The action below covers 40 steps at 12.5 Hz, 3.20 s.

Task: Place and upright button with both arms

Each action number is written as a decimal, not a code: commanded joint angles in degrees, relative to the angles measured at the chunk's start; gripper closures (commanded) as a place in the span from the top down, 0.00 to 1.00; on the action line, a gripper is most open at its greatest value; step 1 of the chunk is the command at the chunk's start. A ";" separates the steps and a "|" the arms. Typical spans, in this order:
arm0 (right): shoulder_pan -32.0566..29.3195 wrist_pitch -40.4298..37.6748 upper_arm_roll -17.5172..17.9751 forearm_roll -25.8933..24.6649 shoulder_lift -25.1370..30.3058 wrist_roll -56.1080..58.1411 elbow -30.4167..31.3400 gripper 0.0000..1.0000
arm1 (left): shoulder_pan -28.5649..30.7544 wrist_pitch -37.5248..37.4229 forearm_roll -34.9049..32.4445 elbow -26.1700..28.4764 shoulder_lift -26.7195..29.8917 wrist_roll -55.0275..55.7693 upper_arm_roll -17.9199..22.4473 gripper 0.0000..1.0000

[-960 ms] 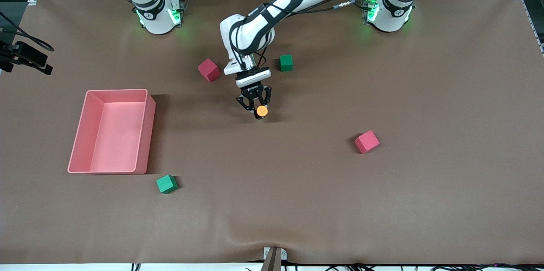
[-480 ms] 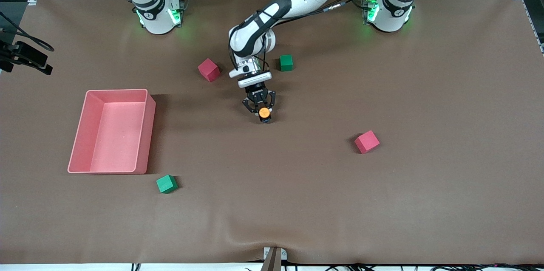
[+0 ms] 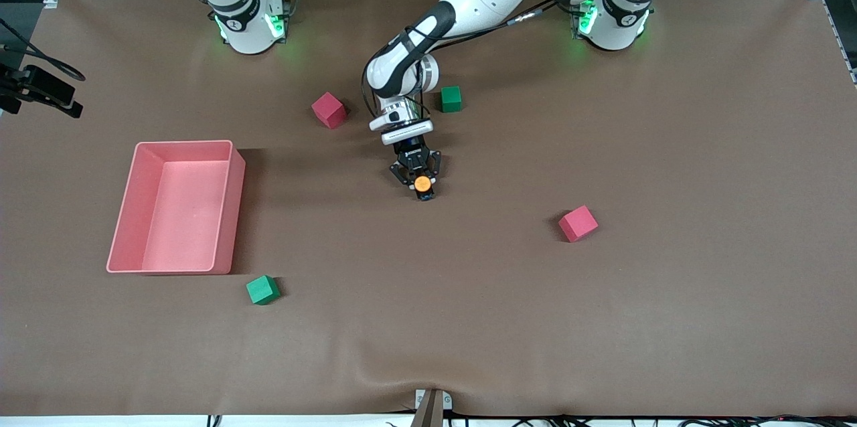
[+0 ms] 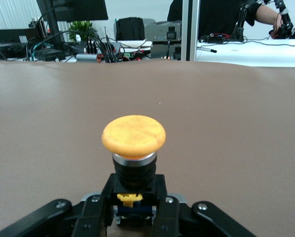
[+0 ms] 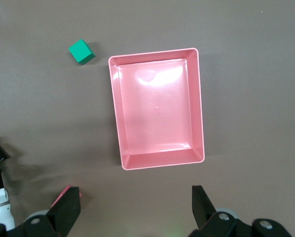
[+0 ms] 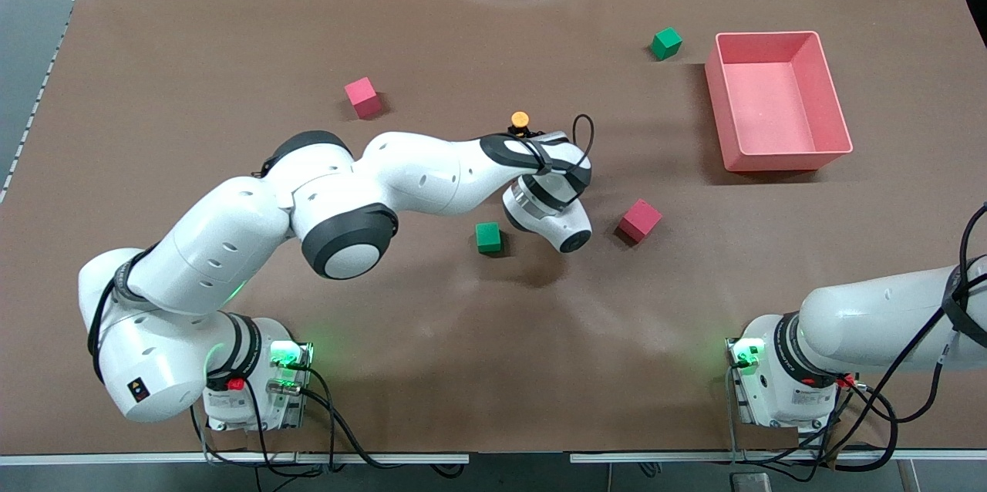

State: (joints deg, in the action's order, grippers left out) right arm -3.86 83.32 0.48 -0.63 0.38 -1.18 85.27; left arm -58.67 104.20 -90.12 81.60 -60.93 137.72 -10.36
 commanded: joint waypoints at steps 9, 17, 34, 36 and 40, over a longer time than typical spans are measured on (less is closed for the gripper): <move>-0.71 -0.52 0.57 -0.08 -0.29 -0.58 -0.98 1.00 | -1.36 -1.54 17.75 -1.98 9.22 -4.72 -7.29 1.00; -0.54 -0.44 0.57 0.28 -0.73 -0.66 -0.98 1.00 | 7.58 -3.66 55.36 -2.59 33.48 -32.92 -10.12 1.00; -1.59 -0.61 0.57 0.45 -0.64 -0.22 -0.98 1.00 | 59.46 -14.29 86.16 -2.77 51.69 -102.17 -6.62 1.00; -1.51 -0.79 0.57 0.19 -0.55 -0.14 -0.98 1.00 | 58.41 -17.18 88.36 -2.50 53.80 -109.55 -1.79 1.00; -1.51 -0.70 0.57 -0.43 -0.55 -0.14 -0.98 1.00 | 55.95 -18.77 90.90 4.50 61.26 -119.78 6.31 1.00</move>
State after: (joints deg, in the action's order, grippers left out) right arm -4.21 83.18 0.26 -0.60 -0.19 -1.34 85.08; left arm -1.52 85.10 -1.50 79.71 -4.99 20.87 -6.77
